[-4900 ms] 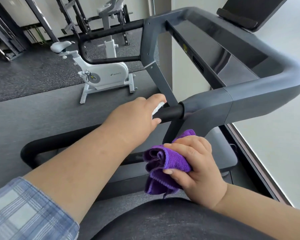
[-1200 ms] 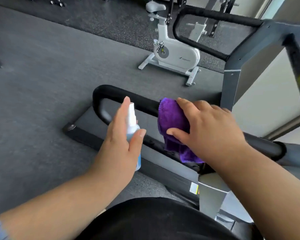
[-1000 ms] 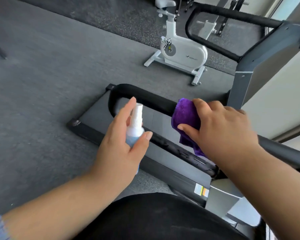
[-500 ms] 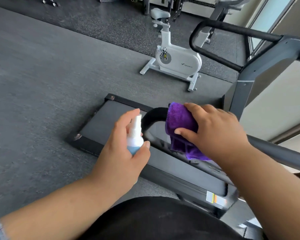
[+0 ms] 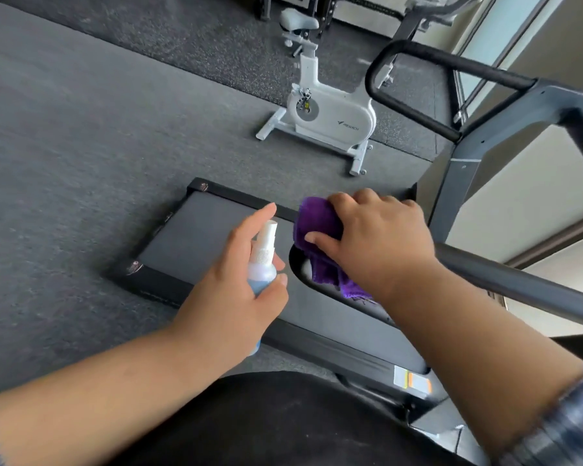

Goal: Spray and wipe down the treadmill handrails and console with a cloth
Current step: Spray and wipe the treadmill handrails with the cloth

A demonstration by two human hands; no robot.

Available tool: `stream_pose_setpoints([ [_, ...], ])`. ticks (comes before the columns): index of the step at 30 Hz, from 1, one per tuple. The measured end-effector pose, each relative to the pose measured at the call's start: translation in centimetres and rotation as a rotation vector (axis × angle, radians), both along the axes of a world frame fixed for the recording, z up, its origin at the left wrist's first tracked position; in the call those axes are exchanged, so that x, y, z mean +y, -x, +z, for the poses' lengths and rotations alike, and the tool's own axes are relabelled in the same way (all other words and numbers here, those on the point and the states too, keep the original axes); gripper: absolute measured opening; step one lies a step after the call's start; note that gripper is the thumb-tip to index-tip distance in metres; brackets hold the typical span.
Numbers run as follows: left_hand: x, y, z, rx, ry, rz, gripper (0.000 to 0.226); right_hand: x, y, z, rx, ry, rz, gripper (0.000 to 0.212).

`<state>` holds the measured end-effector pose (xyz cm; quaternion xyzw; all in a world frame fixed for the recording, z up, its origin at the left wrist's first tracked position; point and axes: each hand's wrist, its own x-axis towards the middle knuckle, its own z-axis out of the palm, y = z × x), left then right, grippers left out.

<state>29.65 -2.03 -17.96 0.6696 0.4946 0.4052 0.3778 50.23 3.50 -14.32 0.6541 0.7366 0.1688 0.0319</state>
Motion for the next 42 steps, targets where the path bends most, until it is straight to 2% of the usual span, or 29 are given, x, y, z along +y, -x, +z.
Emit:
stream_pose_setpoints([
  [5,0.7,-0.3,0.0,-0.001,0.007,-0.014,0.076,1.6,2.3,0.2,-0.033,0.102,0.057,0.054],
  [11,1.2,-1.0,-0.4,-0.025,0.001,-0.045,0.075,-0.1,-1.2,0.8,0.234,0.097,-0.013,0.064],
  [14,1.2,-0.9,-0.3,-0.021,-0.004,-0.060,0.074,-0.8,-2.5,0.7,0.267,0.053,-0.067,0.069],
  [18,1.0,-0.1,-0.5,-0.012,0.005,-0.039,0.074,-0.5,-0.5,0.5,0.106,0.039,-0.098,0.064],
  [22,1.0,0.5,-0.5,-0.025,0.040,0.005,0.073,0.6,2.6,0.6,-0.041,0.110,-0.042,0.057],
  [27,0.8,0.3,0.1,-0.016,0.029,0.019,0.073,2.4,6.4,-1.3,-0.296,0.225,0.035,0.029],
  [31,0.5,0.2,0.7,-0.009,0.020,0.019,0.074,2.3,6.7,-1.1,-0.337,0.278,0.053,0.029],
  [35,0.1,0.3,0.9,-0.028,0.033,0.004,0.070,1.6,4.2,0.4,-0.161,0.270,0.087,0.047],
  [39,-0.4,1.2,1.0,-0.047,0.020,0.003,0.069,0.0,0.0,1.2,0.144,0.144,-0.085,0.064],
  [42,-1.1,2.4,0.7,-0.051,0.015,0.018,0.070,-0.7,-0.5,0.7,0.214,0.039,-0.173,0.066],
])
